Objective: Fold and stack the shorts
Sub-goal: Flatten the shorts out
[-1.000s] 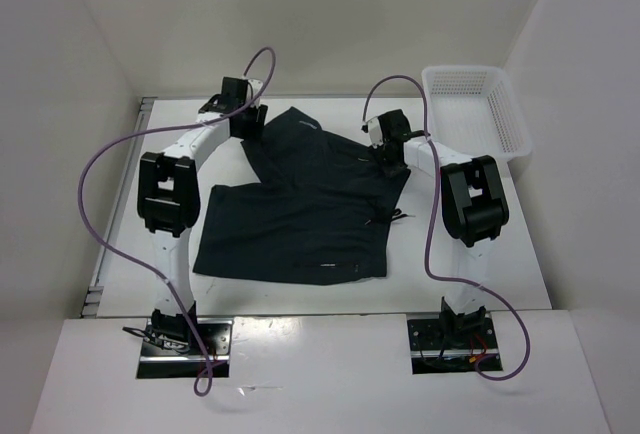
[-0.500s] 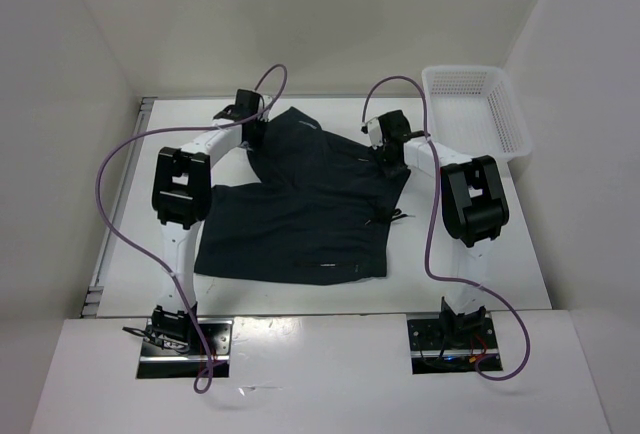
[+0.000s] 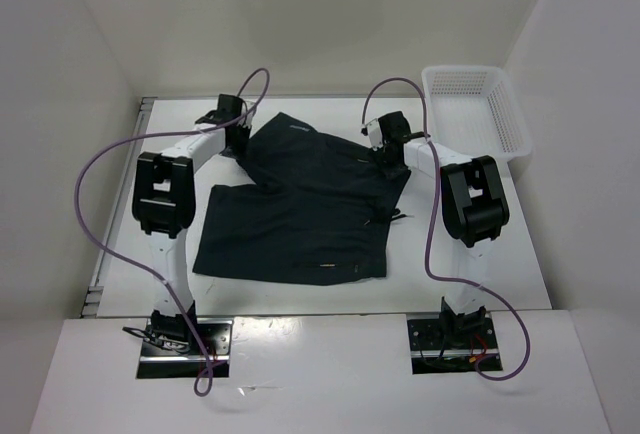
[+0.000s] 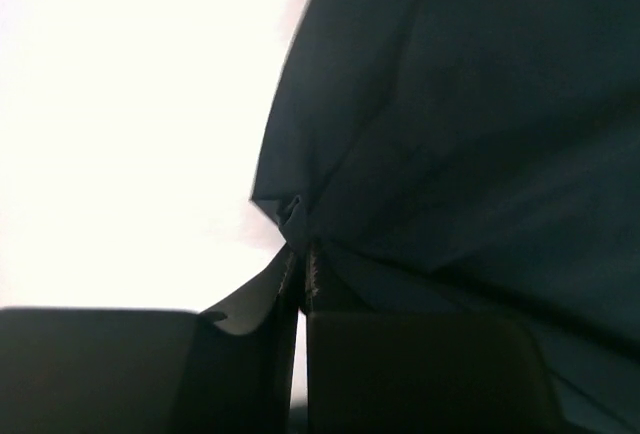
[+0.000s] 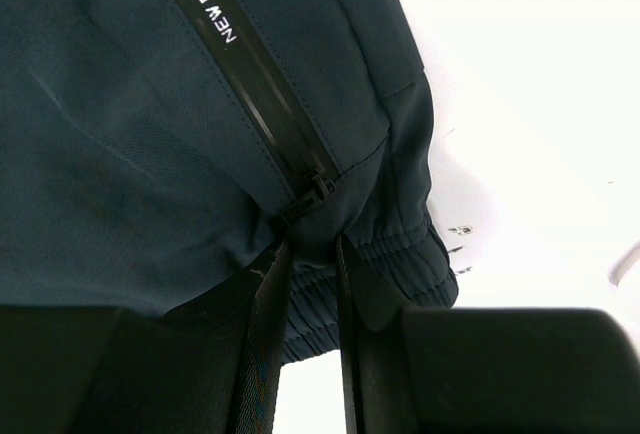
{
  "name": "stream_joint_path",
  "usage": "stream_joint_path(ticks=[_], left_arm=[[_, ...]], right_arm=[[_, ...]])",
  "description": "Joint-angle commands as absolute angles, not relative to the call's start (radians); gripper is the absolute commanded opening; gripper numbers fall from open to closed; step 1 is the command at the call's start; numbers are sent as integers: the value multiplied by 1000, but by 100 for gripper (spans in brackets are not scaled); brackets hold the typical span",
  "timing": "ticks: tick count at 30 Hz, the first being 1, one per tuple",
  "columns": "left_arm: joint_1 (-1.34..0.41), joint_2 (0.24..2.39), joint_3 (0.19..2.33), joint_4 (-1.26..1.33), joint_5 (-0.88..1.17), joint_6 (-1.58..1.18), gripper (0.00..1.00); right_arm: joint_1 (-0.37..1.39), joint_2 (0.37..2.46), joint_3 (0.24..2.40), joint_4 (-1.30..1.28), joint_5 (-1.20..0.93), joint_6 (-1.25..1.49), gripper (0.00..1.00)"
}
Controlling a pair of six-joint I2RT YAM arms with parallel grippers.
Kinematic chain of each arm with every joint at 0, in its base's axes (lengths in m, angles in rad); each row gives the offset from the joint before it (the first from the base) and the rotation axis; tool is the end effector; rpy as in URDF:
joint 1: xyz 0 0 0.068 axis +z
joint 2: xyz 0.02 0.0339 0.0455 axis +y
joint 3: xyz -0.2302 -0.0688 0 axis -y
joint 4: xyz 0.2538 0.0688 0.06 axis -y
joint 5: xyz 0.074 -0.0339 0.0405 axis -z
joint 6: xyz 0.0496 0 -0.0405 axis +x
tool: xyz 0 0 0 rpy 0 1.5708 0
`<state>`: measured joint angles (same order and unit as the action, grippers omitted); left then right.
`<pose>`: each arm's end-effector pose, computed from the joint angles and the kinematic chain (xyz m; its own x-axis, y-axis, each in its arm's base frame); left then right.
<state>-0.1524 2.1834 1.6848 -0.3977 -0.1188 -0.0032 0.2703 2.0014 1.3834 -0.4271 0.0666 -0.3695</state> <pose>0.4762 -0.0672 0.1369 -0.7722 0.1154 -0.6248 0.0751 0.9931 0.0906 0.4053 0.1089 0.1177 -0.6927 -0.5659 -0.4472 -0.5195 0.8216 -0.2349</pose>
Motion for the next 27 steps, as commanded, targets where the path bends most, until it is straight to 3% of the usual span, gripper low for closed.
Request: stream_joint_path(ticks=[1, 10, 13, 14, 16, 17, 21, 27], left_arm=[[-107, 2031, 1612, -439, -124, 0, 6], [-97, 1911, 1355, -469, -87, 0, 16], [-97, 1902, 1301, -460, -121, 0, 22], [-97, 1902, 1290, -474, -121, 0, 29], [-97, 1865, 1278, -492, -121, 0, 45], [-97, 1855, 1287, -505, -121, 0, 57], [-97, 1864, 1510, -537, -71, 0, 65], [-130, 2092, 1827, -535, 12, 0, 71]], right_arm=[[276, 1951, 1378, -416, 83, -380, 29], [310, 1962, 1387, -416, 74, -390, 29], [320, 1962, 1396, -416, 64, -399, 43], [321, 1962, 1396, -425, 52, -399, 53], [321, 1950, 1407, -437, 40, -409, 62], [321, 1950, 1407, -437, 40, -410, 63], [321, 1910, 1446, -437, 51, -410, 66], [321, 1901, 1492, -446, 69, -419, 67]])
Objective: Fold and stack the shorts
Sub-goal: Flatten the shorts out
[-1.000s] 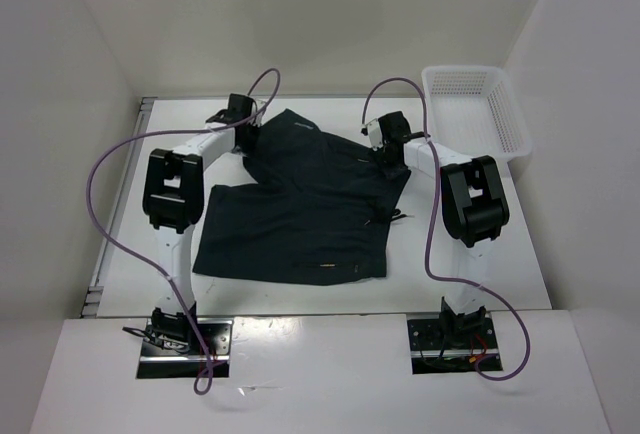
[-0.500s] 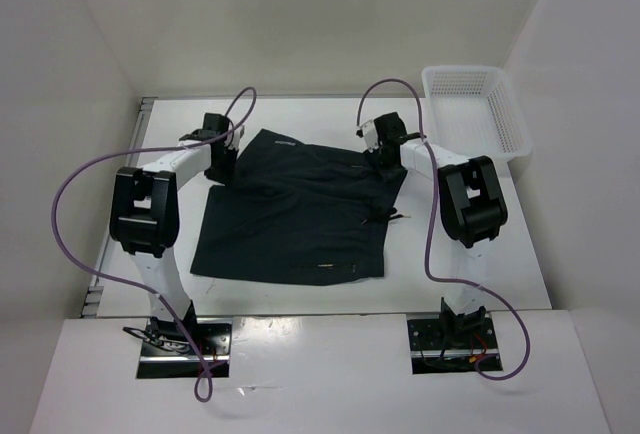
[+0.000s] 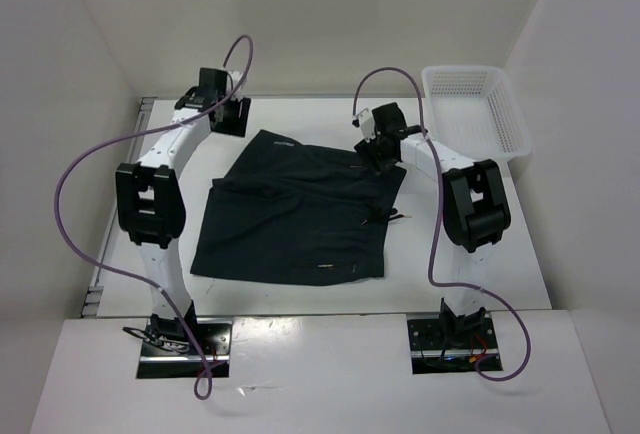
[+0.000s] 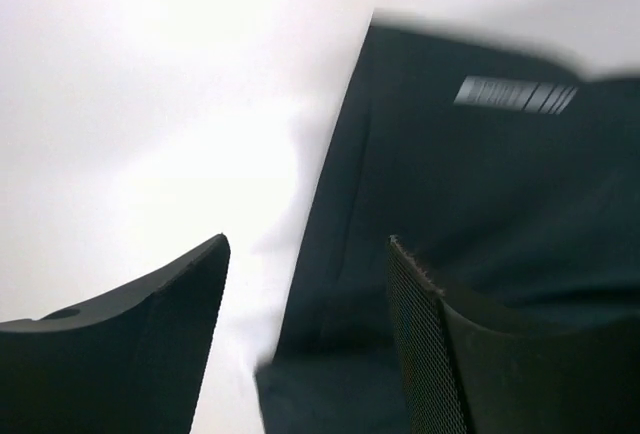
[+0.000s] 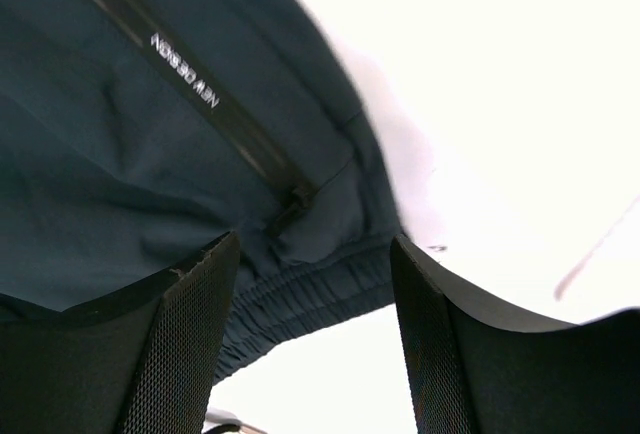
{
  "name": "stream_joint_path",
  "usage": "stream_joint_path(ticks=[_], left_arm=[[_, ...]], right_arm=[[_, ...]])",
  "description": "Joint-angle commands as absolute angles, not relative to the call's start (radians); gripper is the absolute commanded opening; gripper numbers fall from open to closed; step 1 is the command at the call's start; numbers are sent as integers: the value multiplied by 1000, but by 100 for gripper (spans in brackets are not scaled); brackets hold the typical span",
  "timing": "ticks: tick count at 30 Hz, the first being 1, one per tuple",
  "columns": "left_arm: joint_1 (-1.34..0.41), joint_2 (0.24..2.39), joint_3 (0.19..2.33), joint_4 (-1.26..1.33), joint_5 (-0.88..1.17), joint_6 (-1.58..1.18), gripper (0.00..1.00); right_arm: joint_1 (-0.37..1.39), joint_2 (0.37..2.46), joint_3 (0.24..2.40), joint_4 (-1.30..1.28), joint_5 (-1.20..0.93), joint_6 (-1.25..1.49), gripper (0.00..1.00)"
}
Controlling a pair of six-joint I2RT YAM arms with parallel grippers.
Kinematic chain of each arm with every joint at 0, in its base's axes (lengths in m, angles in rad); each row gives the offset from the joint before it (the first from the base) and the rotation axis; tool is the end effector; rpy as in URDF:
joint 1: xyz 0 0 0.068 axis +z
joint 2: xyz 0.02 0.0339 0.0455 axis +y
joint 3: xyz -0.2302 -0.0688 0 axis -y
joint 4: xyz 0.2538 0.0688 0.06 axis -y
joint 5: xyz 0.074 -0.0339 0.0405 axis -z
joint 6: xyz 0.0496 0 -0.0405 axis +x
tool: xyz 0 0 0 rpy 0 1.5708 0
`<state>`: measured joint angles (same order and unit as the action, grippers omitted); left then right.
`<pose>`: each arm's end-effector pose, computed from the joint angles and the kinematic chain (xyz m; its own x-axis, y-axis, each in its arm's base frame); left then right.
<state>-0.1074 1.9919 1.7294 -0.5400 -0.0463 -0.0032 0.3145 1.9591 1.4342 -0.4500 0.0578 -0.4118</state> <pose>0.4582 -0.0471 0.2268 -0.7152 0.0739 -0.6950 0.0728 0.9969 0.0311 0.4062 0.1291 0.1491 -0.6100 -0.6186 -0.4952 -0.5698 0.7767 -0.2685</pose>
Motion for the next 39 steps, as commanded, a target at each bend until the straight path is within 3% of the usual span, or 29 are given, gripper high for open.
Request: stream_joint_path(ticks=[1, 10, 24, 28, 30, 32, 34, 35, 36, 38, 39], left_arm=[[-144, 2170, 1871, -535, 26, 0, 71], [-193, 2471, 2239, -538, 83, 0, 78], [-193, 2594, 2324, -511, -41, 0, 87], [-193, 2626, 2338, -511, -61, 0, 89], [-193, 2657, 2371, -553, -34, 0, 89], [-193, 2667, 2372, -583, 27, 0, 75], [-204, 2668, 2332, -595, 66, 0, 60], [-213, 2668, 2332, -607, 75, 0, 34], [-213, 2668, 2318, -607, 75, 0, 21], [-213, 2658, 2318, -617, 100, 0, 3], [-213, 2658, 2318, -617, 115, 0, 0]], right_arm=[[307, 1914, 1509, -446, 69, -407, 67], [227, 2019, 1588, -485, -9, -379, 69], [187, 2035, 1433, -526, -81, -448, 81], [187, 2063, 1443, -526, -81, -459, 81], [187, 2085, 1443, -535, -81, -459, 76], [187, 2085, 1443, -535, -81, -459, 68], [187, 2085, 1443, -535, -81, -459, 51], [187, 2094, 1443, -535, -81, -450, 45], [187, 2094, 1443, -535, -81, -449, 32], [187, 2094, 1453, -535, -72, -449, 18], [187, 2094, 1468, -525, -43, -449, 7]])
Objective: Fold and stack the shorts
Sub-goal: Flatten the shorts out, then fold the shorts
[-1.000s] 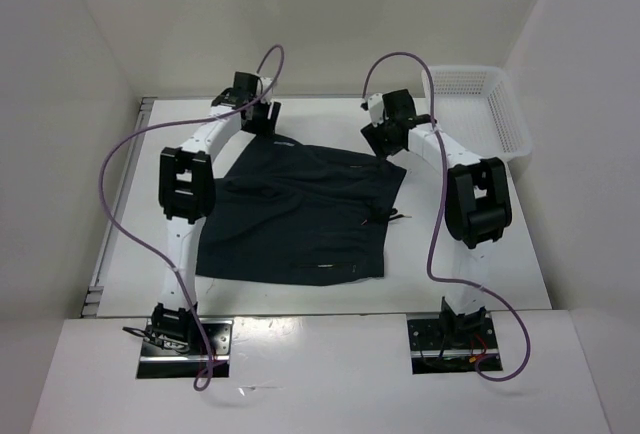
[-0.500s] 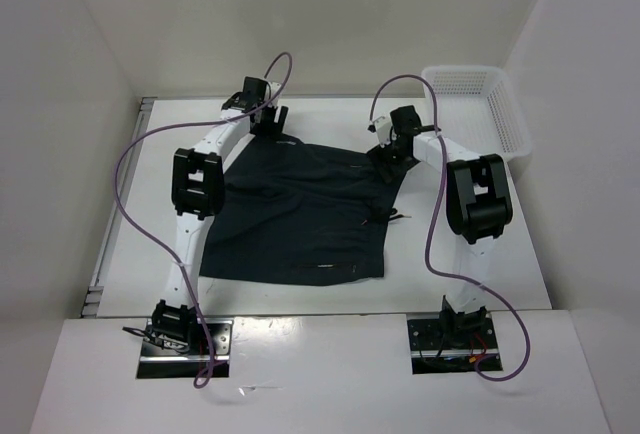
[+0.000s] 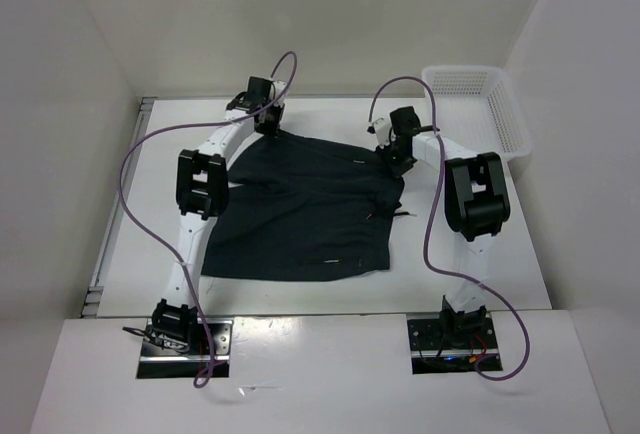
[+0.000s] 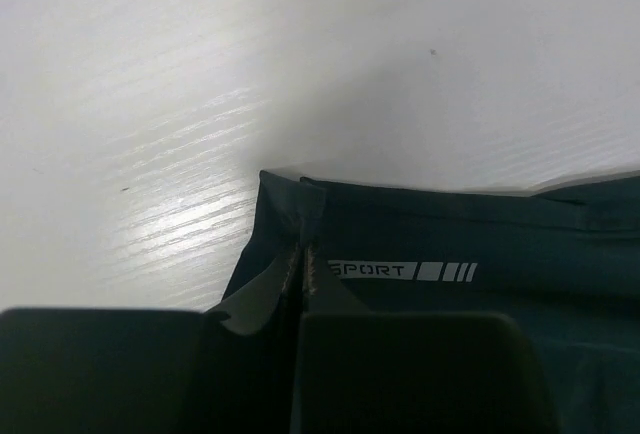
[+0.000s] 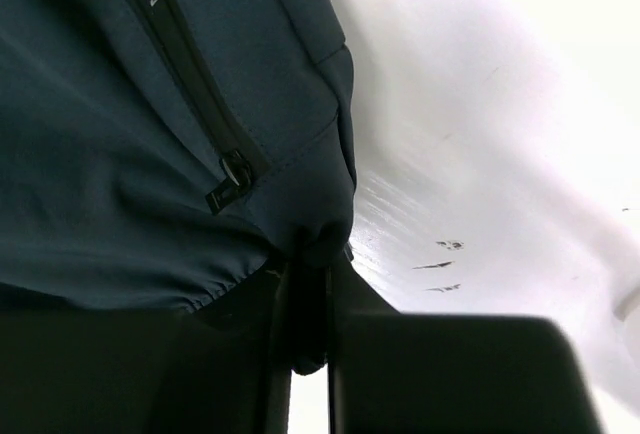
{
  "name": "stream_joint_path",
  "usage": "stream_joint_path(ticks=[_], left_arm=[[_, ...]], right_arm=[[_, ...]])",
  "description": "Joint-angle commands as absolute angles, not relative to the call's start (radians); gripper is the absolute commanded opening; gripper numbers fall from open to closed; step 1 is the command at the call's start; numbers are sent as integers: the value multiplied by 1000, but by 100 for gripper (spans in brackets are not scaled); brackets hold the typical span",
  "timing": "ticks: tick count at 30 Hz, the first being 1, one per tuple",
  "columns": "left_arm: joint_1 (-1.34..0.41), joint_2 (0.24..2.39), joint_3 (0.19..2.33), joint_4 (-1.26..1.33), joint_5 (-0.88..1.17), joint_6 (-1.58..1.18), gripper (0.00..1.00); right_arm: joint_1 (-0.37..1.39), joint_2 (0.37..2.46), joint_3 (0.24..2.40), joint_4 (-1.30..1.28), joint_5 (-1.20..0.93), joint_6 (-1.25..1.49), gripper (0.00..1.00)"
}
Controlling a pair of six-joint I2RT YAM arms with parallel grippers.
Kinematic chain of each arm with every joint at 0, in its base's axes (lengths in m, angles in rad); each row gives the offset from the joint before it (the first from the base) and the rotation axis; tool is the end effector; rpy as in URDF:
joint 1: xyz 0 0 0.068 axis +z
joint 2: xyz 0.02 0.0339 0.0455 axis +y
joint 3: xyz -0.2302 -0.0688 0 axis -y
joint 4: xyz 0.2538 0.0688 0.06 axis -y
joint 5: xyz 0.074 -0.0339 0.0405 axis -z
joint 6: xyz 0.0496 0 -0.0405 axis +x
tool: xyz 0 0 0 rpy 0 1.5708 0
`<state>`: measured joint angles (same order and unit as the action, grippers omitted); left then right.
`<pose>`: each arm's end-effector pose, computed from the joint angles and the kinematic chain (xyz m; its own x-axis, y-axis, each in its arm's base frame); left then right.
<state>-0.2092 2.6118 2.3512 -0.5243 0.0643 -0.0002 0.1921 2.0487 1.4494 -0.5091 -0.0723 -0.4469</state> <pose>0.5537 -0.1208 0.1351 -0.6914 0.1466 -0.7074 0.2516 0.9668 -0.0456 0.4159 0.0845 0.1138 -0.6963 -0.5745 -0.4302 -0.5799 0.8035 -0.1345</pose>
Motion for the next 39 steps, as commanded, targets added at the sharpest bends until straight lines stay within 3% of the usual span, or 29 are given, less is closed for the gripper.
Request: stream_joint_path(ticks=[1, 12, 16, 21, 26, 39], left_arm=[[-213, 2634, 2348, -617, 124, 0, 0], [-156, 2343, 2545, -607, -3, 0, 0], [-156, 2158, 2308, -591, -21, 0, 0], [-167, 1814, 1762, -518, -87, 0, 0], [-176, 1626, 1432, -566, -130, 0, 0], [-207, 1273, 1235, -782, -186, 0, 0]], right_arm=[[187, 2094, 1489, -509, -29, -449, 3], [299, 1909, 1625, -410, 224, -472, 0], [321, 1823, 1543, -428, 224, -505, 0], [331, 1714, 1427, -439, 233, -544, 0], [382, 1593, 1257, -494, 190, -644, 0], [453, 1347, 1043, -624, 129, -837, 0]])
